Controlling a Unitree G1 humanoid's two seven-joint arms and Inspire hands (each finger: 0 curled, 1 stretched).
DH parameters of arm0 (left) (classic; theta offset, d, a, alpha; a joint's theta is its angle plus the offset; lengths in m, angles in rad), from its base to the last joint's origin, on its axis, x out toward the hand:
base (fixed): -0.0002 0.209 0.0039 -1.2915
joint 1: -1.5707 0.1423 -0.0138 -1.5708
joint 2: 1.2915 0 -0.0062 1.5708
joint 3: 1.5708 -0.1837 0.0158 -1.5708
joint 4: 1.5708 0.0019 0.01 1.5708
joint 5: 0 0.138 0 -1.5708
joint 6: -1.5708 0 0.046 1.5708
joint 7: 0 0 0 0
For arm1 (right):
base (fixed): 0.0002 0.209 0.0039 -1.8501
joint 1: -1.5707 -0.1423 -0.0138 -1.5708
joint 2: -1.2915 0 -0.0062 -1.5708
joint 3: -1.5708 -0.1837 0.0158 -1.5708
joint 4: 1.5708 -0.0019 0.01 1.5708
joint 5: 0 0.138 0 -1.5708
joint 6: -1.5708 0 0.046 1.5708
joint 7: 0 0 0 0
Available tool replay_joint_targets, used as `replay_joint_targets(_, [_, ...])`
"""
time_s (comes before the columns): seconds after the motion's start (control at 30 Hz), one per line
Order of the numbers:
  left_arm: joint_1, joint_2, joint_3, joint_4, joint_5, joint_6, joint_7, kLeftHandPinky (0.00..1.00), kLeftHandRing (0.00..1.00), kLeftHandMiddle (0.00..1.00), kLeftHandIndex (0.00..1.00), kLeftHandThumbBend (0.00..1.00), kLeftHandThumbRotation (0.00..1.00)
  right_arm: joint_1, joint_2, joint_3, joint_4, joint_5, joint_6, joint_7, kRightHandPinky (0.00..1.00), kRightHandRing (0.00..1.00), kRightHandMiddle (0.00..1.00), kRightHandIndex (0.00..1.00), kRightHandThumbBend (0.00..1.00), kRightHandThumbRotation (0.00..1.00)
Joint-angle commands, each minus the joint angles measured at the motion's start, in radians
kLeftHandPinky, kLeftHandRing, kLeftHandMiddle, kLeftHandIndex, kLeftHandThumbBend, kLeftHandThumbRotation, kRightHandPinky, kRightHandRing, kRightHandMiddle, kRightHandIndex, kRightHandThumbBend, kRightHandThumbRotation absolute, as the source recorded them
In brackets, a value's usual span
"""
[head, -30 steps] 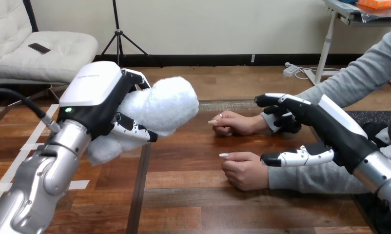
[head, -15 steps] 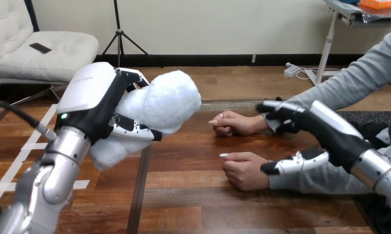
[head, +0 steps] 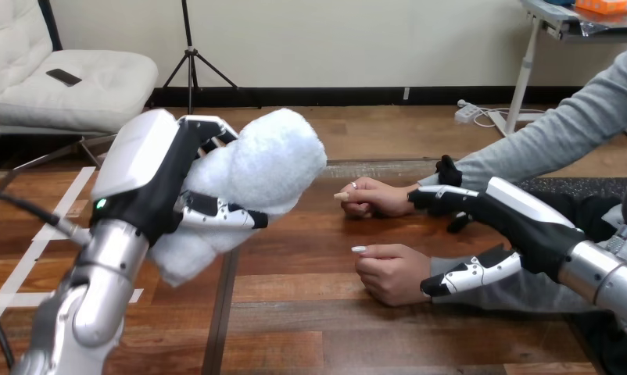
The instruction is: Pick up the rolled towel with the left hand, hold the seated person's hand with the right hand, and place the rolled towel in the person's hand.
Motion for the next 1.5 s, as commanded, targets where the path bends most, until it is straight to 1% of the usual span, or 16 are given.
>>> replay_joint_targets(0.0, [-0.004, -0.026, 0.056, -0.095, -0.012, 0.003, 0.040, 0.24, 0.26, 0.35, 0.43, 0.62, 0.00, -0.102, -0.016, 0.010, 0.033, -0.003, 0.010, -0.015, 0.74, 0.85, 0.88, 0.88, 1.00, 0.43])
replay_joint_targets(0.23, [0.039, -0.045, 0.069, -0.120, -0.022, -0.026, 0.056, 0.25, 0.28, 0.37, 0.43, 0.63, 0.00, -0.123, -0.015, 0.026, 0.071, -0.012, 0.024, -0.020, 0.74, 0.86, 0.89, 0.88, 1.00, 0.44])
replay_joint_targets(0.33, [0.059, -0.051, 0.073, -0.137, -0.023, -0.027, 0.051, 0.27, 0.30, 0.38, 0.43, 0.63, 0.00, -0.133, -0.017, 0.033, 0.087, -0.020, 0.029, -0.021, 0.74, 0.86, 0.89, 0.88, 1.00, 0.44])
replay_joint_targets(0.5, [0.094, -0.076, 0.081, -0.165, -0.038, -0.029, 0.051, 0.29, 0.33, 0.40, 0.43, 0.62, 0.00, -0.150, -0.021, 0.049, 0.112, -0.040, 0.044, -0.028, 0.74, 0.86, 0.90, 0.89, 1.00, 0.46])
replay_joint_targets(0.83, [0.147, -0.110, 0.079, -0.208, -0.020, -0.034, 0.069, 0.30, 0.34, 0.41, 0.43, 0.62, 0.00, -0.182, -0.021, 0.069, 0.170, -0.068, 0.037, -0.042, 0.73, 0.85, 0.89, 0.88, 1.00, 0.47])
replay_joint_targets(0.97, [0.165, -0.128, 0.075, -0.222, -0.016, -0.040, 0.081, 0.30, 0.34, 0.41, 0.43, 0.63, 0.00, -0.196, -0.022, 0.081, 0.196, -0.084, 0.043, -0.052, 0.73, 0.85, 0.89, 0.88, 1.00, 0.46])
replay_joint_targets(1.07, [0.178, -0.140, 0.074, -0.229, -0.017, -0.048, 0.090, 0.30, 0.35, 0.41, 0.43, 0.64, 0.00, -0.205, -0.021, 0.090, 0.209, -0.096, 0.053, -0.059, 0.73, 0.85, 0.89, 0.88, 1.00, 0.46])
replay_joint_targets(1.2, [0.195, -0.157, 0.073, -0.239, -0.025, -0.062, 0.099, 0.31, 0.36, 0.41, 0.42, 0.65, 0.00, -0.215, -0.018, 0.098, 0.226, -0.104, 0.070, -0.065, 0.73, 0.85, 0.90, 0.88, 1.00, 0.43])
replay_joint_targets(1.47, [0.224, -0.189, 0.075, -0.251, -0.051, -0.089, 0.110, 0.32, 0.36, 0.42, 0.42, 0.64, 0.00, -0.234, -0.015, 0.116, 0.257, -0.131, 0.078, -0.094, 0.72, 0.84, 0.88, 0.87, 1.00, 0.35])
